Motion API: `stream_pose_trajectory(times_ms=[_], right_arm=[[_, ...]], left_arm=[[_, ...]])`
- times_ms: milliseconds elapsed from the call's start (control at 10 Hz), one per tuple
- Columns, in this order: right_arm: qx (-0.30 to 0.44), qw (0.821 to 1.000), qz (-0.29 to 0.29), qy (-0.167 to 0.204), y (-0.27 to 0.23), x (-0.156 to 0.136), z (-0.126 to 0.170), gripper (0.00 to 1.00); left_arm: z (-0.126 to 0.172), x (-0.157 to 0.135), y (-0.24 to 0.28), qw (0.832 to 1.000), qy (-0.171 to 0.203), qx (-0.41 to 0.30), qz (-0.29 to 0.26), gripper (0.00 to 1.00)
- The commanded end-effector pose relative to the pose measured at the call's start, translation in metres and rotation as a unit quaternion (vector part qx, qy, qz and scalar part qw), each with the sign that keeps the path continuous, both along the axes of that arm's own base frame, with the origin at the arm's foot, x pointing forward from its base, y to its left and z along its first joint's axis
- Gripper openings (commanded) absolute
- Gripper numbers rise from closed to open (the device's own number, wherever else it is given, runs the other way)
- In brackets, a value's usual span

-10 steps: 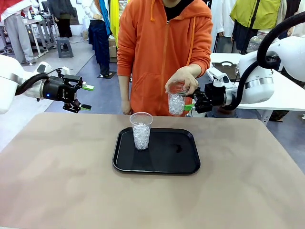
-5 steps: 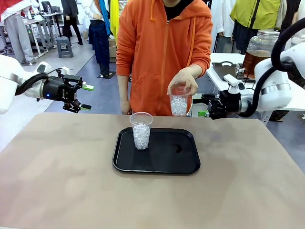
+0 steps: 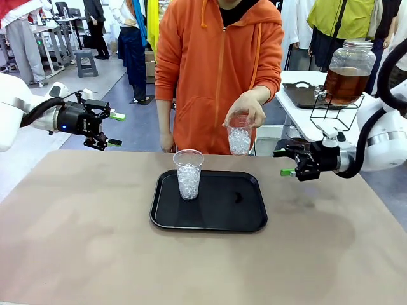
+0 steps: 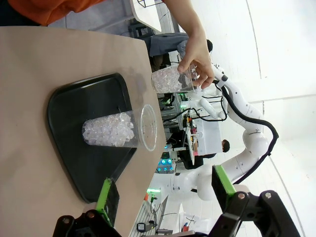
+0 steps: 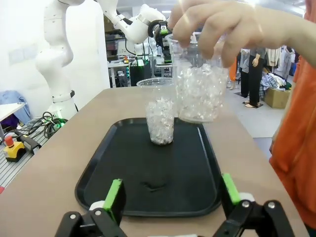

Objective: Pour the drink into the iced cup.
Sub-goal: Open the gripper to release the iced cup you were holding, then pick up the iced cup indicated by the human and present it to them.

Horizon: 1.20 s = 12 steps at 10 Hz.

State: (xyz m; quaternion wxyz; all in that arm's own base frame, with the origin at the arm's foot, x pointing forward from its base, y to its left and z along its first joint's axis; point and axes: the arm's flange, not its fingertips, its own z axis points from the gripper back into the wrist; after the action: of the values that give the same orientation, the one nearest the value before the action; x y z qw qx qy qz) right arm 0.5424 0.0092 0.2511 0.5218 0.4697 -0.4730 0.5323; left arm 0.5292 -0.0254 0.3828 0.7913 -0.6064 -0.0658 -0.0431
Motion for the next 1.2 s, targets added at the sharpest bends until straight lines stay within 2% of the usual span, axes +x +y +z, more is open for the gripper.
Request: stream_pose_trajectory(times_ms=[0,200,300,1100], right_arm=[[0.014,1.000,0.000,-0.019,-0.0076,-0.0121,-0.0004,1.00],[0.008,1.000,-0.002,-0.029,-0.0083,-0.0136,-0.0008,1.00],[0.008,1.000,-0.006,-0.003,-0.0116,-0.0079,-0.0051,1.00],[0.008,1.000,-0.006,-0.003,-0.0116,-0.0079,-0.0051,1.00]], left_arm=[[0.0013,0.0001,0.0003,1.000,-0.002,-0.004,0.000,1.00],[0.0013,0.0001,0.0003,1.000,-0.002,-0.004,0.000,1.00],[0.0013,0.0001,0.0003,1.000,-0.002,-0.004,0.000,1.00],[0.0013,0.0001,0.0003,1.000,-0.002,-0.004,0.000,1.00]])
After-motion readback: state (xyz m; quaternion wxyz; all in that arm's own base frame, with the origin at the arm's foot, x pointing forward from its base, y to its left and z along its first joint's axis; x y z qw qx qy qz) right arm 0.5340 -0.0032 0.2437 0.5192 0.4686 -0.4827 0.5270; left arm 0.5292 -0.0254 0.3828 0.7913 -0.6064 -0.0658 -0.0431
